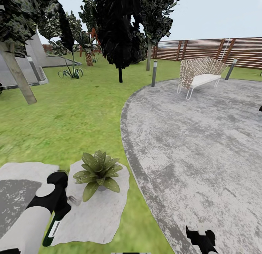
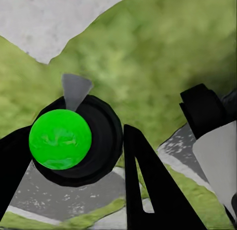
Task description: Pick up the pesticide atomizer in the garden and spray insectifuge to fully cover both potted plants in the garden.
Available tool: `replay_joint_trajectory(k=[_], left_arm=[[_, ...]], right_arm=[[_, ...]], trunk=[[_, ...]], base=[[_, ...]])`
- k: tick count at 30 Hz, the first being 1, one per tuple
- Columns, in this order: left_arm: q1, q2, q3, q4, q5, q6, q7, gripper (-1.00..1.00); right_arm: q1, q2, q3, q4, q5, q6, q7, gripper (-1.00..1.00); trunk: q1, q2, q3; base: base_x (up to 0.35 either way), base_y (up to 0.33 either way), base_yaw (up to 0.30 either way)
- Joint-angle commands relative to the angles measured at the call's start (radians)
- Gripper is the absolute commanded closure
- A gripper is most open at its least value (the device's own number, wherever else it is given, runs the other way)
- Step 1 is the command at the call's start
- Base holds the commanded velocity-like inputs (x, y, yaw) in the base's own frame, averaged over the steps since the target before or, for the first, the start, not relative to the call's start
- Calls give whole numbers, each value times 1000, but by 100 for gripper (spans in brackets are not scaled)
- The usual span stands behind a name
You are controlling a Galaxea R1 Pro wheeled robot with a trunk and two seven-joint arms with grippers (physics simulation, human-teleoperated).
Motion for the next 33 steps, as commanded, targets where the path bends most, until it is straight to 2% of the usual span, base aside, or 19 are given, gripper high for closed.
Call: replay_joint_trajectory(k=[1,2,5,7,12,16,18,22,27,28,33], left_arm=[[12,1,8,1,3,8,-9,100],[24,-2,17,1,39,5,-9,100],[30,-11,19,-4,106,3,-9,100],[27,-13,20,-14,126,3,-9,100],[22,4,28,-130,136,4,-9,100],[28,50,26,-159,133,-1,-9,100],[32,62,18,-156,128,-2,-9,100],[35,43,16,-147,134,1,-9,100],[42,-36,15,-147,130,0,-9,100],[42,-45,13,-147,129,0,-9,100],[42,-44,11,-148,124,0,-9,100]], right_arm=[[-1,0,-7,2,11,-3,-4,-100],[-1,0,-7,2,11,-3,-4,-100],[-1,0,-7,1,11,-3,-4,-100],[-1,0,-7,1,11,-3,-4,-100],[-1,-1,-7,0,11,-2,-3,-100],[-1,-5,-7,0,11,-2,-2,-100],[-1,-5,-7,0,11,-2,-2,-100],[-1,0,-7,0,10,-3,-2,-100],[-1,-1,-7,0,9,-3,-3,-100],[-1,-1,-7,0,9,-3,-3,-100],[-1,-1,-7,0,9,-3,-4,-100]], trunk=[[0,0,-1],[0,0,-1],[0,0,-1],[0,0,-1],[0,0,-1],[0,0,-1],[0,0,-1],[0,0,-1],[0,0,-1],[0,0,-1],[0,0,-1]], base=[[0,0,0],[0,0,0],[0,0,0],[0,0,0],[0,0,0],[0,0,0],[0,0,0],[0,0,0],[0,0,0],[0,0,0],[141,47,0]])
